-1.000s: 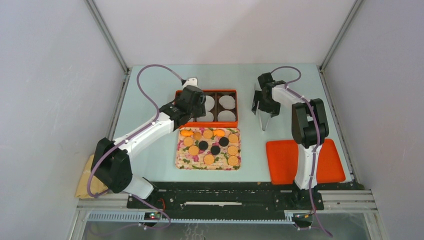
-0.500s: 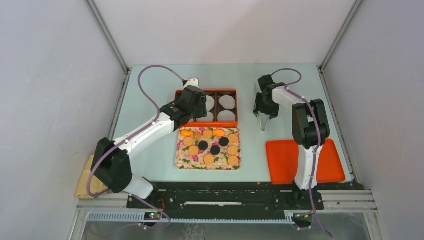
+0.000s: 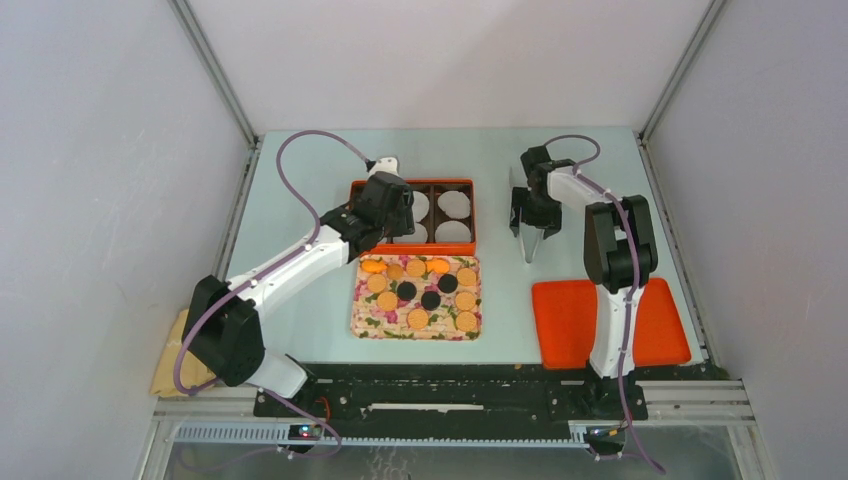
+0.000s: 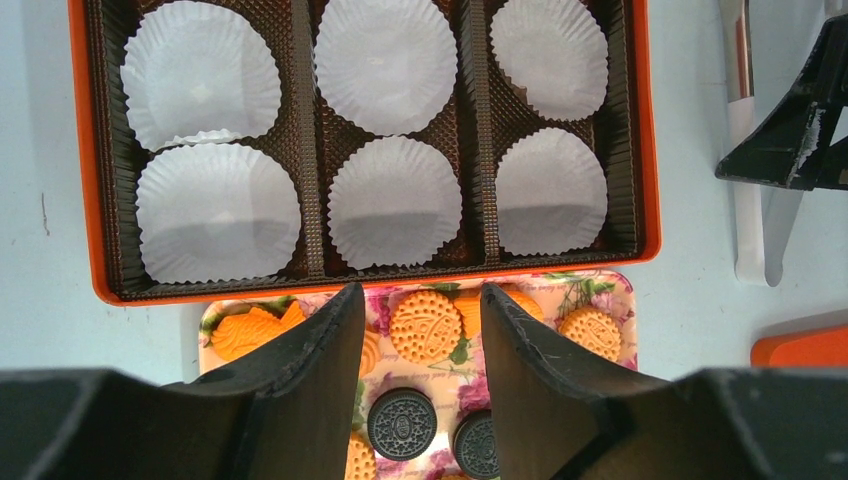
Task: Pack the cookies
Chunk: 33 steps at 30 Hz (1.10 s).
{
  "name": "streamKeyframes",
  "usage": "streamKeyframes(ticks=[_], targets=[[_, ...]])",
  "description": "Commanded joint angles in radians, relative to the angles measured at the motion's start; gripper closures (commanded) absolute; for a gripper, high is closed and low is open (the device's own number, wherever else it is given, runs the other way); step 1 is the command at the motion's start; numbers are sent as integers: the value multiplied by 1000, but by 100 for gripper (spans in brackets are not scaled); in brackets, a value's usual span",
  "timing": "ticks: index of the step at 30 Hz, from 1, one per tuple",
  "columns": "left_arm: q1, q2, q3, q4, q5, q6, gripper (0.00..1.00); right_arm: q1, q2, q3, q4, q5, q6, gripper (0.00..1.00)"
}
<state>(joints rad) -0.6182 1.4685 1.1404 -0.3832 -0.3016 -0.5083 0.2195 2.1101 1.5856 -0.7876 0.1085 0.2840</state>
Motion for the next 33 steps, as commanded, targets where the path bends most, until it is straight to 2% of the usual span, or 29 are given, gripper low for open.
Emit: streamKeyframes(ticks=[1,5,7,8,11,17,23,29,33], targets=[[-8,-18,-12,16,4,-19,49,-25,10,4,-46,-93,-90,22],[-10,-16,-22,23,8,-22,49,-24,56,39,-85,-121,-101,24],[-11,-11,-21,23,13,-24,49,-17,60,35,-83,-109,-96,29],[-10,-11,-20,24,13,-25,49,-12,56,31,-82,-87,-94,31],[-11,-13,-20,24,12,-24,49,-3,47,23,-89,-39,-74,50],[-11,-5,30,13,1,-2,49,48,-33,-13,-90,31,-37,61],[-11,42,153,-12,-6,47,49,134,-229,-81,-102,62,-34,64],[5,196,385,-66,-16,102,49,228,-469,-180,-112,-40,-67,63],[22,259,492,-87,33,83,49,265,-589,-232,-110,-121,-74,63]])
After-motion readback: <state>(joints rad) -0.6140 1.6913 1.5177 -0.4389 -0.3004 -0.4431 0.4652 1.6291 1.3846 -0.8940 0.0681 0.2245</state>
